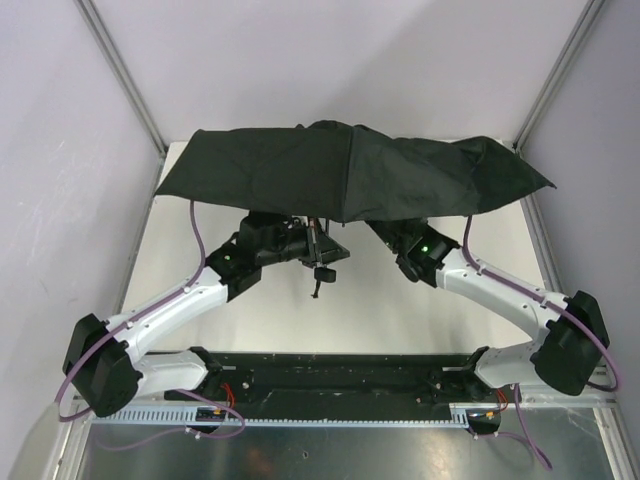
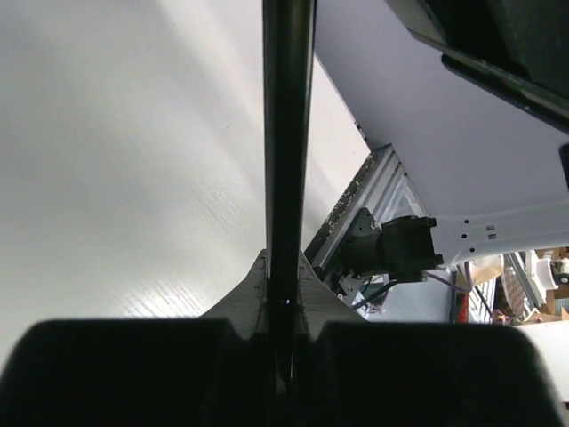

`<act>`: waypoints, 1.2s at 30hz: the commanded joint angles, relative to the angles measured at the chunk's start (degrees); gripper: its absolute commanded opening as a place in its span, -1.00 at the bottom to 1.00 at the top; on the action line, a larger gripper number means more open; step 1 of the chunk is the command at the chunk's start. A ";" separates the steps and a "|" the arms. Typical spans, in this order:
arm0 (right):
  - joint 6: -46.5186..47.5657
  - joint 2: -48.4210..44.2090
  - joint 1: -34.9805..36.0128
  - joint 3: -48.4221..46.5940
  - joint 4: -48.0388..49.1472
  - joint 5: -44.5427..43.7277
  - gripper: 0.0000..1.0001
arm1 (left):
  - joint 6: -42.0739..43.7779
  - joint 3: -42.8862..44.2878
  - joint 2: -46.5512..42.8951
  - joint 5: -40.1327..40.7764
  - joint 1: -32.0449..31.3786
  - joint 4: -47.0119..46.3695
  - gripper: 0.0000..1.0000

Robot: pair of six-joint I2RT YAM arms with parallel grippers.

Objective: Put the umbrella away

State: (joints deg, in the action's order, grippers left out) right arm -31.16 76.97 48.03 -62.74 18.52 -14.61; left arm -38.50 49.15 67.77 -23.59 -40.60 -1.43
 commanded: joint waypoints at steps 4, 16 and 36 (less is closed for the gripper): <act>-6.91 -5.45 -6.26 -3.82 0.15 22.41 0.08 | -3.53 0.63 -1.99 -5.10 1.18 -13.08 -1.00; -31.62 -11.00 -5.40 5.42 0.74 17.77 0.62 | -10.82 -3.16 -3.62 -5.07 3.14 -23.61 -1.00; -51.63 9.23 -14.44 7.32 42.54 35.42 0.32 | -16.78 -6.90 -2.46 -12.75 4.38 -32.96 -1.00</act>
State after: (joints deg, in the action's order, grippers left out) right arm -79.59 84.42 33.50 -52.53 51.62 16.82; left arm -55.66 41.87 66.59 -33.71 -36.18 -25.47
